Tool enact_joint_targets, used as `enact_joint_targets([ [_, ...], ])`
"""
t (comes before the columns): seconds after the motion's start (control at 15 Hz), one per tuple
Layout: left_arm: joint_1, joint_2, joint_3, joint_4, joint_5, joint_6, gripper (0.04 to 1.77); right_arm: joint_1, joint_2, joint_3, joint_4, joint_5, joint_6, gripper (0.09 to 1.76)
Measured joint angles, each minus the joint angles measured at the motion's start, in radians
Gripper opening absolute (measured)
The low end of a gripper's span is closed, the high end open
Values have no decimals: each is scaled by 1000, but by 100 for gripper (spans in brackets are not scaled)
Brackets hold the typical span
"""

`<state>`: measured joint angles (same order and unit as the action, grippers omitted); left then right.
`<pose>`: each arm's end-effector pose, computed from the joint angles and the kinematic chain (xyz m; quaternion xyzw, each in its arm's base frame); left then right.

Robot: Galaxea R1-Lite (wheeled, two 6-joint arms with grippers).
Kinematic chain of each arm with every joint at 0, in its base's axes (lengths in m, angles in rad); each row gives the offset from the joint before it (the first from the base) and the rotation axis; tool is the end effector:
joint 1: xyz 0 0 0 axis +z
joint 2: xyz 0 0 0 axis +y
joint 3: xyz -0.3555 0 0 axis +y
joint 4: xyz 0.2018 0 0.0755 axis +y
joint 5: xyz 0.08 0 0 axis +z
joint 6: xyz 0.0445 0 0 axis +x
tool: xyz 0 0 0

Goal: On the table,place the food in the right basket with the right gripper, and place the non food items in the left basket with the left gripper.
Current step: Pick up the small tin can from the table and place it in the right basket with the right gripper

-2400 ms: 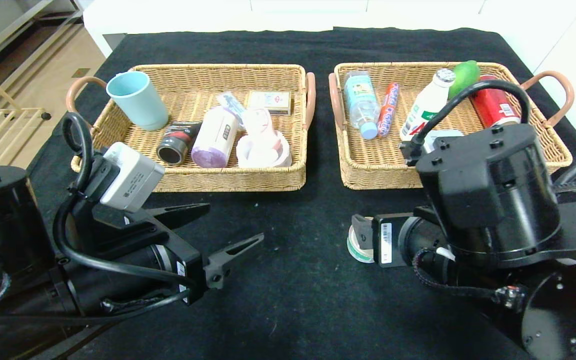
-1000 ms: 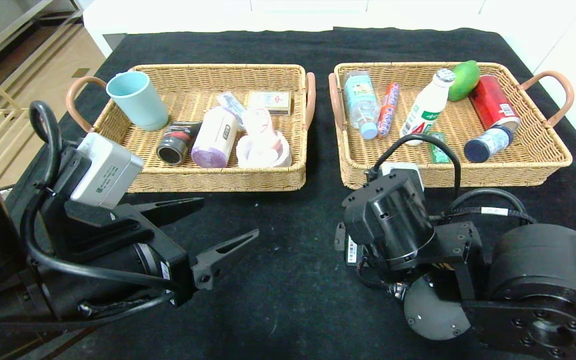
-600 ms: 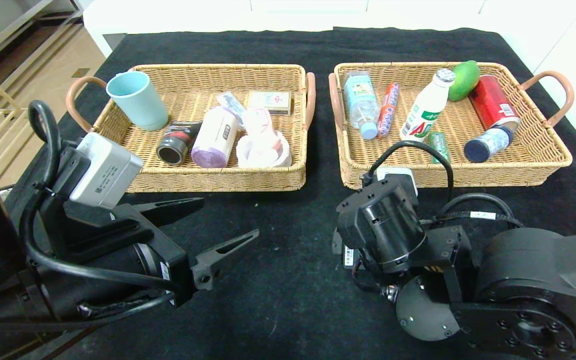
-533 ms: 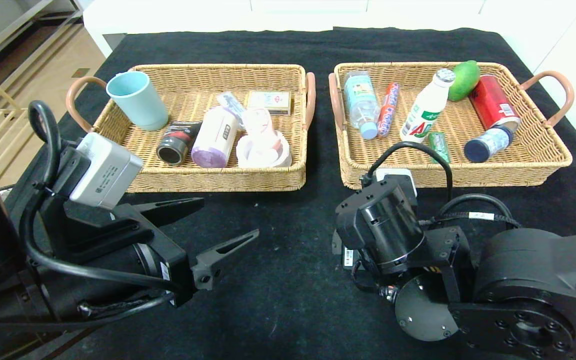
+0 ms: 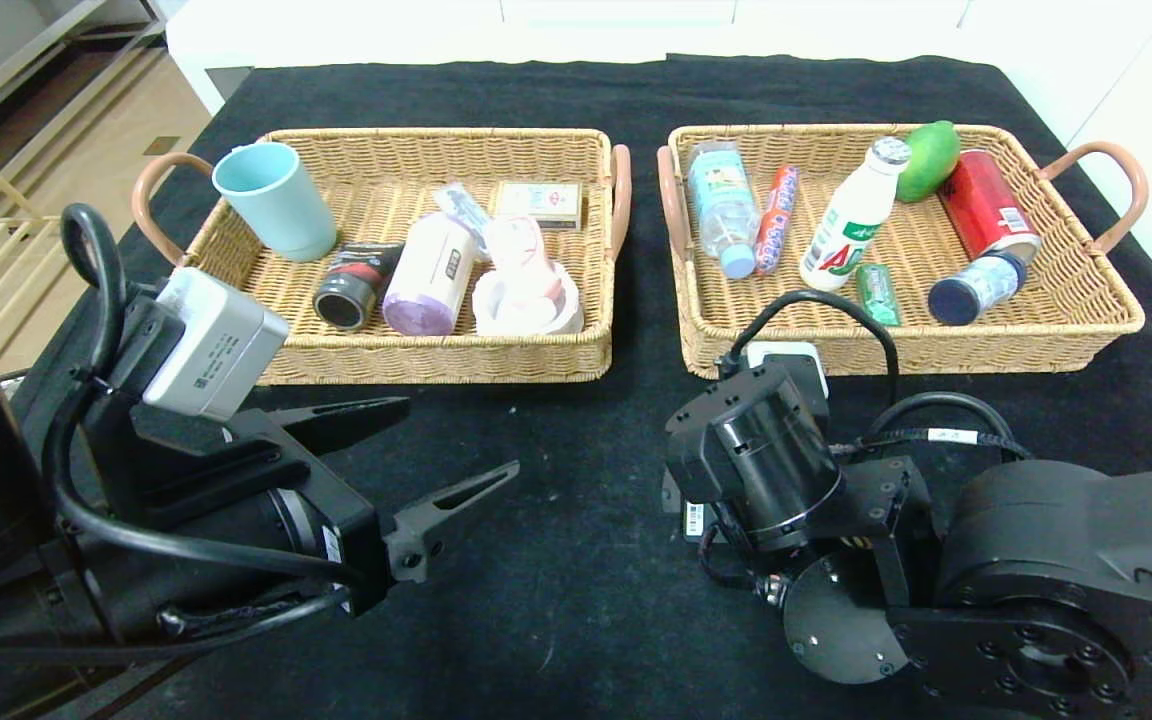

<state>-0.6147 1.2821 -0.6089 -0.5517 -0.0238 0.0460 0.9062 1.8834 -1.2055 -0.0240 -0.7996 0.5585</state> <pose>0.1850 -0.1319 0.2589 0.0395 0.0509 -0.3145 0.9471 0.2730 0.2967 0.2030 0.0281 0.2170 -0.0097 0.9757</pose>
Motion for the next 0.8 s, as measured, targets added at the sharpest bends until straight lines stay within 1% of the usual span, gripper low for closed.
enact_joint_targets([
  [0.33, -1, 1, 1, 1, -1, 0, 172, -1, 10, 0, -2, -7, 22, 171],
  [0.53, -4, 2, 2, 1, -1, 0, 172, 0, 12, 3, -31, -6, 20, 171],
  [0.67, -7, 3, 3, 2, -1, 0, 172, 0, 16, 5, -33, -6, 20, 136],
  [0.73, -9, 4, 3, 2, -1, 0, 172, 0, 18, 6, -34, -7, 21, 123],
  [0.8, -9, 4, 3, 2, -1, 0, 172, 0, 18, 7, -34, -6, 21, 121],
])
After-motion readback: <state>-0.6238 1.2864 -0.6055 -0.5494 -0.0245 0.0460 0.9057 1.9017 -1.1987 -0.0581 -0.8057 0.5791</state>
